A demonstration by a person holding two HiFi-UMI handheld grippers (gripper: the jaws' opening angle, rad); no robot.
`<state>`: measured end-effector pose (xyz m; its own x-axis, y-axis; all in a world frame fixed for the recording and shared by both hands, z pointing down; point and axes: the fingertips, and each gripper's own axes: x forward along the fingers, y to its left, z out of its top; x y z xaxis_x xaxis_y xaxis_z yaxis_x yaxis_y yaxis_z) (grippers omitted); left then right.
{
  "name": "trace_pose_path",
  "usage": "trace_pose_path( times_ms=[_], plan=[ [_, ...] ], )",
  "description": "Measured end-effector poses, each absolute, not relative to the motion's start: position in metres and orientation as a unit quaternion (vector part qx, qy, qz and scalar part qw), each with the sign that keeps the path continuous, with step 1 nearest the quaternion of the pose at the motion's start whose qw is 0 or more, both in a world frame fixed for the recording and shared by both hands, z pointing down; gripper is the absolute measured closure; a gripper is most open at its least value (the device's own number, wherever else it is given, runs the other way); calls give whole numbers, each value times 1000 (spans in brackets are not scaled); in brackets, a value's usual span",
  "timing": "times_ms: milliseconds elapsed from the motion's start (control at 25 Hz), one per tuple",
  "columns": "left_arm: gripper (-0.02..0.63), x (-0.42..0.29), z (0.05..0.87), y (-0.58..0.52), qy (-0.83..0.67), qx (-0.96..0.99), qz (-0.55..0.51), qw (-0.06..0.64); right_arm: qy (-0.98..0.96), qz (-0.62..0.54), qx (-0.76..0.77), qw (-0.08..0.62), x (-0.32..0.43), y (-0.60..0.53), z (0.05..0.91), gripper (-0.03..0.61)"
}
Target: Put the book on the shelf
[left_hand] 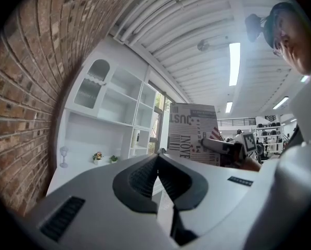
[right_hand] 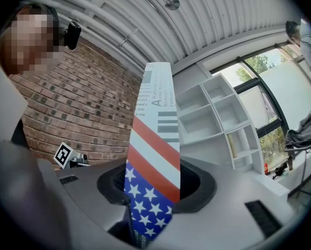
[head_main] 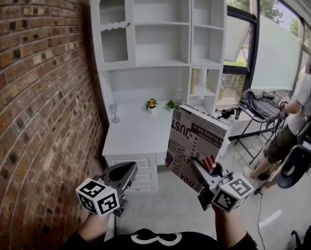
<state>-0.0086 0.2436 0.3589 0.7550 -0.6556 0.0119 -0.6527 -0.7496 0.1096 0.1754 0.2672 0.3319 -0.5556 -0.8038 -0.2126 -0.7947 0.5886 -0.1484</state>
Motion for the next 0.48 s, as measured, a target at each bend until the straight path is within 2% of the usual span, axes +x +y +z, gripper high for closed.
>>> trace_pose_path(
  times_ms=[480],
  plan=[
    [614, -31, 358, 146, -352, 934, -17, 59, 859, 1, -493, 140, 175, 163, 306, 417]
  ],
)
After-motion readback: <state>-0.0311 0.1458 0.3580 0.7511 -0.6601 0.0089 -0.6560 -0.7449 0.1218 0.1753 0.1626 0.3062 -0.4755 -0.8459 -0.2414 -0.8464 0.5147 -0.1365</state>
